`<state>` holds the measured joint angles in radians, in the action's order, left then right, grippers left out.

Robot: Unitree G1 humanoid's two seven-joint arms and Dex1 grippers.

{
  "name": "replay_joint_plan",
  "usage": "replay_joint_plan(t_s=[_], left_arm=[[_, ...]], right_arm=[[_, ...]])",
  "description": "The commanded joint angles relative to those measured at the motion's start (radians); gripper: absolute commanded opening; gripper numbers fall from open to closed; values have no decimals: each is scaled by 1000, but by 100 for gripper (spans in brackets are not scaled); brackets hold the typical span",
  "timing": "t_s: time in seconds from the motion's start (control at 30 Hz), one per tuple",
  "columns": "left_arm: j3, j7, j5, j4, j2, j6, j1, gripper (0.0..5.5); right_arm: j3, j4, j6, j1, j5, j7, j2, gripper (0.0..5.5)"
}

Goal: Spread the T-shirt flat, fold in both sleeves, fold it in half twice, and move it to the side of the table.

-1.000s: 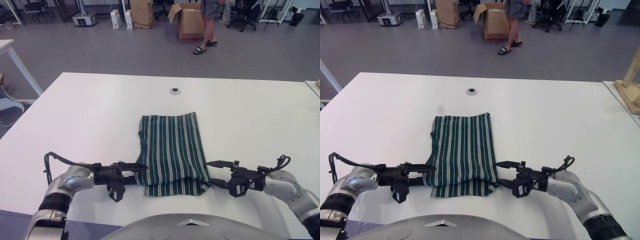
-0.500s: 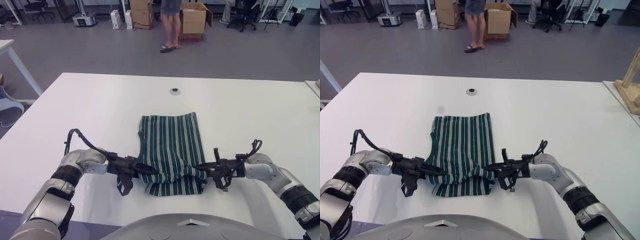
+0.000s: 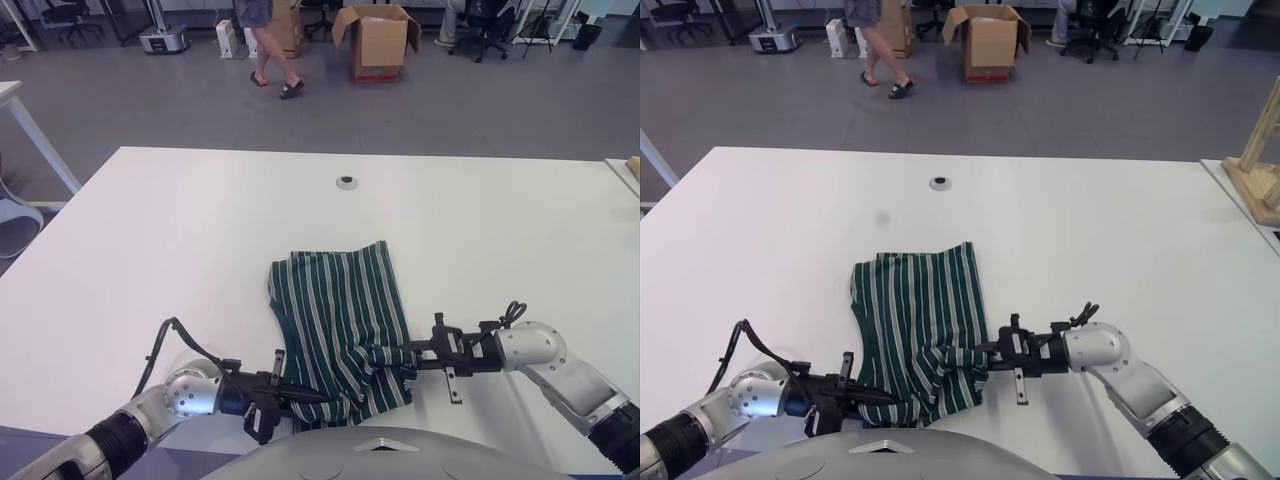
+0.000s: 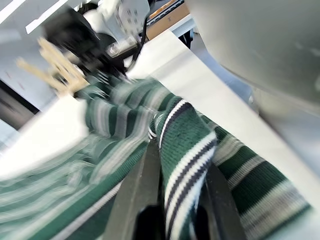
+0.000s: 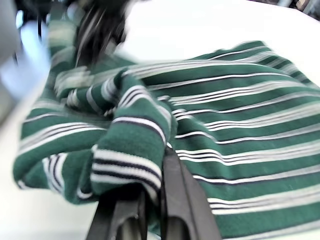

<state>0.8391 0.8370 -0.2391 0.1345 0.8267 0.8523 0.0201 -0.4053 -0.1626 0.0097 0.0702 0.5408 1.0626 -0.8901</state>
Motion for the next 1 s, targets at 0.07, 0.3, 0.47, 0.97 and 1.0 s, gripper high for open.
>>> replay_joint_plan(t_s=[0.07, 0.3, 0.47, 0.97, 1.0], left_arm=[[-191, 283, -235, 60, 84, -367, -229, 3], [-366, 425, -210, 151, 39, -504, -250, 3], [-416, 401, -240, -92, 19, -609, -96, 92], [-458, 294, 302, -288, 33, -127, 152, 207], [-454, 273, 337, -278, 26, -95, 161, 207]], right_arm=[[117, -40, 284, -102, 142, 20, -22, 8], [139, -88, 318, -23, 61, 57, -14, 8], [153, -94, 318, -1, 26, 80, 0, 8], [225, -159, 338, 91, -4, 51, 46, 8], [226, -160, 340, 89, -4, 54, 46, 8]])
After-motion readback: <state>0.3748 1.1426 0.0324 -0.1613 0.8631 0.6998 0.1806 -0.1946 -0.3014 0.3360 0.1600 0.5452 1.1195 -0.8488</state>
